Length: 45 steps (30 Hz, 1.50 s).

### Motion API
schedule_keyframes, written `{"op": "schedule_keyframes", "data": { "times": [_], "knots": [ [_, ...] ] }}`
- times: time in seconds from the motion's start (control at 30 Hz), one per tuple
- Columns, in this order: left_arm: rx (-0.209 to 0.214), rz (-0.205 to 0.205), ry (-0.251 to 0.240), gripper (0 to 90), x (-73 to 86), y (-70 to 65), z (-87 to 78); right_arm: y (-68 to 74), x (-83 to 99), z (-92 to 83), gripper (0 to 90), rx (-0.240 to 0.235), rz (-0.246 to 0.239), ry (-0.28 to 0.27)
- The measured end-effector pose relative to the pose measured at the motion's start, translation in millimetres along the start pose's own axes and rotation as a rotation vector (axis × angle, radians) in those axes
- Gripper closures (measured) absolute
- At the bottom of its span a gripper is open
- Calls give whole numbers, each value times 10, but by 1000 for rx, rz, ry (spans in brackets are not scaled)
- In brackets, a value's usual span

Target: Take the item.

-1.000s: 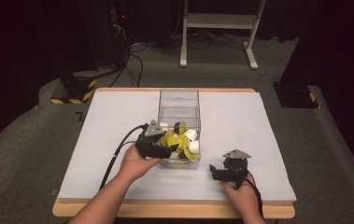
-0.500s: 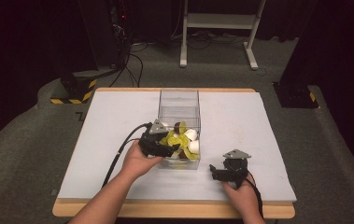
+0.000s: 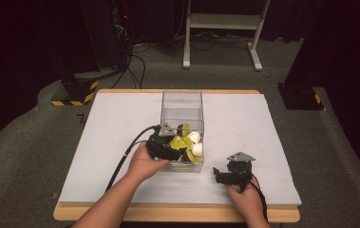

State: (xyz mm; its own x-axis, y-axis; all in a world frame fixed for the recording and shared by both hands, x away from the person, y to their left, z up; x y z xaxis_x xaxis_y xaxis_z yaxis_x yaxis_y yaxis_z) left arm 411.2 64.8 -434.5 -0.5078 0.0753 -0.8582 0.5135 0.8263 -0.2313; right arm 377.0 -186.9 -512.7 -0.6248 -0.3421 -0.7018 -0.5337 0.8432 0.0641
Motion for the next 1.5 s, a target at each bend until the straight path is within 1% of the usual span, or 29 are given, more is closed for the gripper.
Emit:
{"op": "schedule_keyframes", "data": {
  "times": [0.17, 0.2, 0.37, 0.47, 0.5, 0.53, 0.57, 0.67, 0.73, 0.83, 0.9, 0.93, 1.03, 1.2, 1.27, 1.3, 1.37, 1.43, 1.47, 1.5],
  "knots": [
    [-2, 10, 12, 311, 30, -20, 25, 0, 0, 0, 100, 0, 0, 0],
    [-2, 6, 9, 314, 34, -27, 31, 0, 0, 0, 100, 0, 0, 0],
    [-9, 19, 5, 340, 42, -18, 28, 0, 0, 0, 100, 0, 0, 0],
    [-15, 10, -5, 357, 51, -27, 32, 0, 0, 0, 100, 0, 0, 0],
    [-18, 20, -4, 360, 52, -23, 30, 0, 0, 0, 100, 0, 0, 0],
    [-20, 18, -6, 363, 56, -27, 33, 0, 0, 0, 100, 0, 0, 0],
    [-23, 27, -3, 364, 58, -25, 32, 0, 0, 0, 100, 0, 0, 0],
    [-32, 36, -9, 366, 73, -37, 42, 0, 0, 0, 100, 0, 1, 0],
    [-36, 50, -6, 372, 80, -35, 36, 0, 0, 0, 100, -1, 1, 0],
    [-37, 55, -19, 376, 93, -42, 35, 1, 0, 0, 100, 0, 1, -1],
    [-35, 55, -23, 378, 99, -40, 31, 1, 0, 0, 100, 0, 1, -1],
    [-35, 47, -27, 378, 101, -44, 31, 1, 0, 0, 100, -1, 1, 0],
    [-31, 51, -29, 378, 103, -38, 22, 1, 0, 0, 100, 0, 1, -1],
    [-26, 38, -42, 379, 101, -26, 2, 1, 0, 0, 100, -1, 1, 0],
    [-23, 24, -52, 379, 103, -30, -5, 1, 0, 0, 100, 0, 1, -1],
    [-21, 31, -50, 379, 102, -25, -13, 1, 0, 0, 100, 0, 1, -1],
    [-16, 27, -57, 380, 103, -28, -24, 1, 0, 0, 100, -1, 1, 0],
    [-12, 36, -52, 379, 104, -21, -39, 1, 0, 0, 100, 0, 1, -1],
    [-11, 21, -60, 379, 104, -27, -41, 1, 0, 0, 100, 0, 1, -1],
    [-8, 19, -62, 379, 104, -27, -47, 1, 0, 0, 100, 0, 1, -1]
  ]
}}
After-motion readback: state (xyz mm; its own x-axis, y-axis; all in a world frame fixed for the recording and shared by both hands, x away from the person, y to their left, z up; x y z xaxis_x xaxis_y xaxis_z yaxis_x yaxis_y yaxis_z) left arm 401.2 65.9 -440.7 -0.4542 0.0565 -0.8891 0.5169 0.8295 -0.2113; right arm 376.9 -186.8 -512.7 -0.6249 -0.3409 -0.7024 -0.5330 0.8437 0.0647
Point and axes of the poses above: each handheld gripper's, and its own axes: z roughly forward along the jaws, x roughly out of its underside, y roughly to its left, the point moved 1 cm from there along z, roughly forward along the jaws, and after that the axes turned 6 degrees about -x, right-handed, at the moved point
